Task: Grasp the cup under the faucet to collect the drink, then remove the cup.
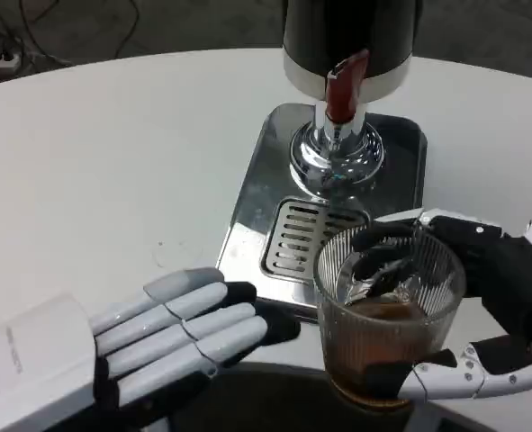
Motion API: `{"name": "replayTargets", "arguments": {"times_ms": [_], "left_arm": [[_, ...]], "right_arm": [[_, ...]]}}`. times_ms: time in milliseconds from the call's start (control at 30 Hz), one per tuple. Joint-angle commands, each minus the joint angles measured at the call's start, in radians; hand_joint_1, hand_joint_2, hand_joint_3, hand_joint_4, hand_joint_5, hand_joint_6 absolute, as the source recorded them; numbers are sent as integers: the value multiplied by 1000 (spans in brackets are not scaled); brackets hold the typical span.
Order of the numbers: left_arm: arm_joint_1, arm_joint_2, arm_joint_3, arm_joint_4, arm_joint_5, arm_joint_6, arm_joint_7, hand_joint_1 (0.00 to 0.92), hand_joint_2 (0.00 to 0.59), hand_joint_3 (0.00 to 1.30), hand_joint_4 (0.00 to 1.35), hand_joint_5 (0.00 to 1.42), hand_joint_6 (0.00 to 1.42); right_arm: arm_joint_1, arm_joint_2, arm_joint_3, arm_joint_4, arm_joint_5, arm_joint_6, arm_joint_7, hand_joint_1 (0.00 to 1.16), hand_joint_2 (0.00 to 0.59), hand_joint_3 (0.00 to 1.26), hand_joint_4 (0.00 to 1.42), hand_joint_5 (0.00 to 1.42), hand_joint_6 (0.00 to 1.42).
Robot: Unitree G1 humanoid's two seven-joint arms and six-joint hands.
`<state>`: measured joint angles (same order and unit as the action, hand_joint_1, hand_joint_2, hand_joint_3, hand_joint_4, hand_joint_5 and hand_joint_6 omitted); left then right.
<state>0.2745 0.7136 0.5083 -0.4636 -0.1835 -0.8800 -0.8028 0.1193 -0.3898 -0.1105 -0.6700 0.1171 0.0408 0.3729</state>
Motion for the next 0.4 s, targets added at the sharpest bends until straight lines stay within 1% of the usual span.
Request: {"name": "replayTargets", "arguments": {"times_ms": [33, 267, 400], "left_arm": [[19, 38, 15, -27, 24, 19, 16, 0, 105, 0, 0, 0, 0], [10, 44, -4, -64, 38, 67, 36, 0, 108, 0, 0, 0, 0], [11, 45, -3, -77, 49, 81, 43, 0, 109, 0, 0, 0, 0]], "right_arm": [[-25, -4, -14, -12, 37, 5, 9, 916, 92, 821, 852, 1031, 943], [-34, -3, -17, -11, 47, 7, 13, 916, 93, 821, 853, 1031, 943], [-35, -2, -18, -8, 51, 4, 12, 915, 94, 821, 853, 1031, 943]]}}
